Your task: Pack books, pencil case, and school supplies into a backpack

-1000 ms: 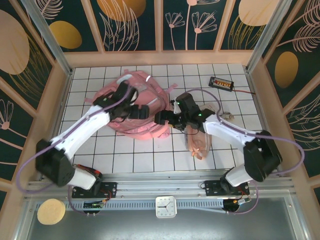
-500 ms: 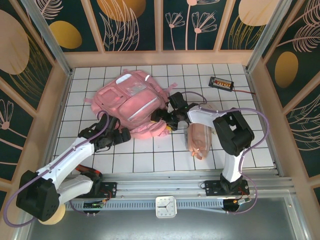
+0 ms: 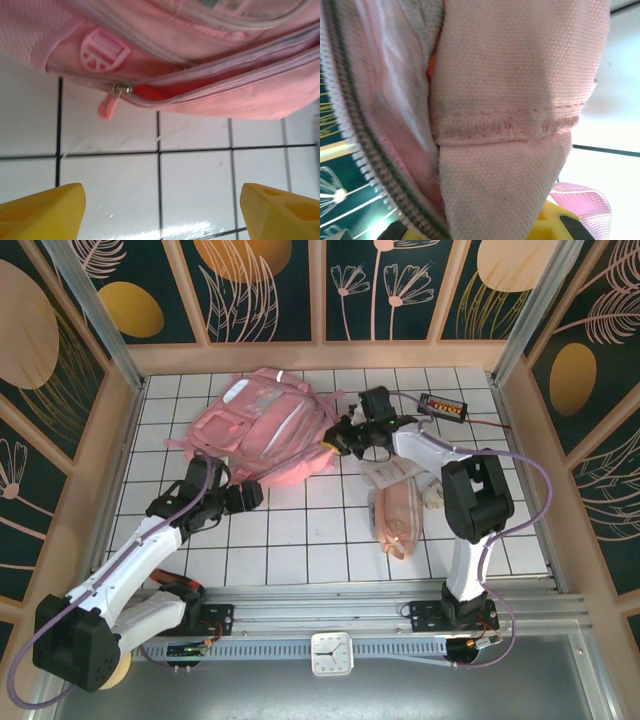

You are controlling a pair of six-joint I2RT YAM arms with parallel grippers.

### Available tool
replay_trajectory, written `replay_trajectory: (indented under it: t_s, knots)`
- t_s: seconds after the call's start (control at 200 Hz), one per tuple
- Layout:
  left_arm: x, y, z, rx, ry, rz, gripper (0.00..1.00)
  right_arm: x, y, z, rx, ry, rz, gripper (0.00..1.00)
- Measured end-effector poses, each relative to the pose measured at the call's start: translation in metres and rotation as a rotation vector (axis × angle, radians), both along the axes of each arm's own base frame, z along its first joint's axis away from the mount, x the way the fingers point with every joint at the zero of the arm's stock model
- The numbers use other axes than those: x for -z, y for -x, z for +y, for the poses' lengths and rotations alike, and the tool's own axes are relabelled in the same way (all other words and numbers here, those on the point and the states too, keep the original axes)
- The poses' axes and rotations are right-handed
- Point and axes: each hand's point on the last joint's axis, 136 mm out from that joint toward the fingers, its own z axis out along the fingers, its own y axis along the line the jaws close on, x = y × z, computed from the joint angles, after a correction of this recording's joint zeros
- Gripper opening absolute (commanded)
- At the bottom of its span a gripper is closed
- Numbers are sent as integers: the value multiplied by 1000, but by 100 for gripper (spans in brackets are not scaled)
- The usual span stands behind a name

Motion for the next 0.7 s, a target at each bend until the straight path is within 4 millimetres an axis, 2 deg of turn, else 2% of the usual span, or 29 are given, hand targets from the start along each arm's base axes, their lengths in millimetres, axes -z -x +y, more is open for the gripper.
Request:
replay_trajectory:
  t_s: [0.1, 0.195, 0.335, 0.44, 0.6, 0.701]
  knots:
    - [-14, -13, -5, 33, 52, -62, 67, -20, -8, -3, 8, -35, 3, 0]
    - [-16, -19, -7, 52, 79, -88, 66, -34, -12, -2, 8, -53, 1, 0]
    - [0, -24, -11, 90, 64, -60, 60, -42, -12, 0, 8, -66, 11, 0]
    - [17, -26, -10, 108, 28, -23, 59, -45, -12, -1, 9, -64, 20, 0]
    - [34, -35, -1, 105, -32, 14, 59, -59, -15, 1, 6, -75, 2, 0]
    - [40, -43, 6, 98, -58, 24, 59, -60, -15, 1, 8, -76, 6, 0]
